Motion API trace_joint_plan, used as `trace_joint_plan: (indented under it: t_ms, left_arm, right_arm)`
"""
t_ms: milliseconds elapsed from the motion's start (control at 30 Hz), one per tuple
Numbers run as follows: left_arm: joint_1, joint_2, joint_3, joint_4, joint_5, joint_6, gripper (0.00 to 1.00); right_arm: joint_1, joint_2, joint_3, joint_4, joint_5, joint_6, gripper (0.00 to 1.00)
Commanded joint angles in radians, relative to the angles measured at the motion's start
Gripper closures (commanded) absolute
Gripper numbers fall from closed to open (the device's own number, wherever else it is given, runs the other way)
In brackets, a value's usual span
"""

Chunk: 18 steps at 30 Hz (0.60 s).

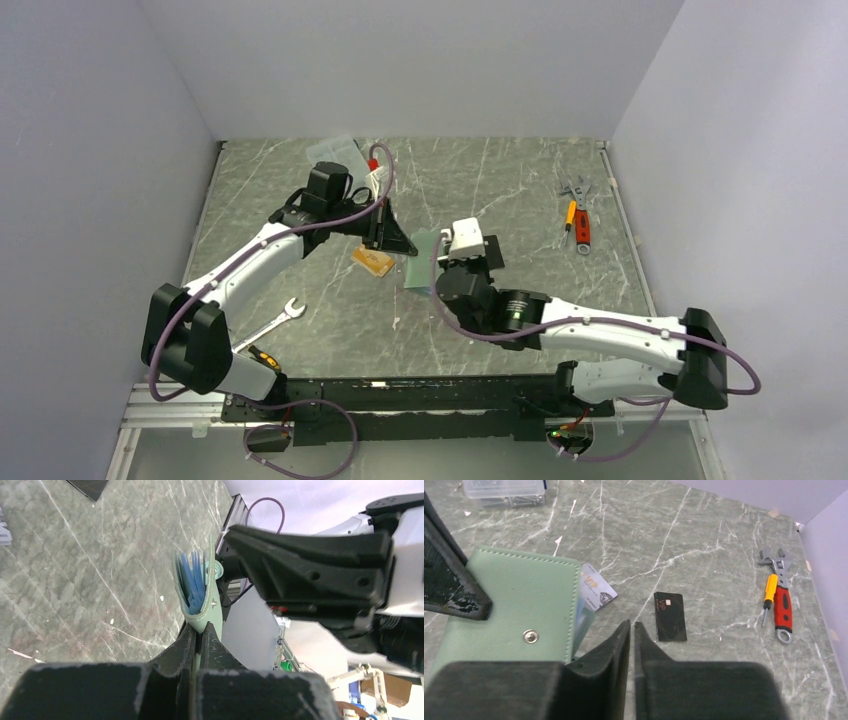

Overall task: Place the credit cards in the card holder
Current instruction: Open the card holder at the center of the board.

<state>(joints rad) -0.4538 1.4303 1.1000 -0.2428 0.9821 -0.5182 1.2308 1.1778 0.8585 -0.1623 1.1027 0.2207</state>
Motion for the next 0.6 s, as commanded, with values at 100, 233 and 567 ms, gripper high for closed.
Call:
trace_joint_plan:
  t_ms: [100, 233, 567]
  left_arm:
    - [-0.001, -0.024, -0.038, 0.109, 0.167, 0.007, 1.0]
    - [-0.005, -0.013, -0.054, 0.157, 0.242, -0.005, 1.0]
    - [-0.097, -0.006, -0.113, 0.124, 0.14, 0.128, 0.99]
  right_arm:
    - [-0.025, -0.258, 0.001, -0.156, -0.027, 0.255, 0.61]
    - [-0.103, -0.398, -0.037, -0.229, -0.154, 0.372, 0.49]
    - [-0.344, -0.471, -0.16, -0.163, -0.697, 0.476, 0.3]
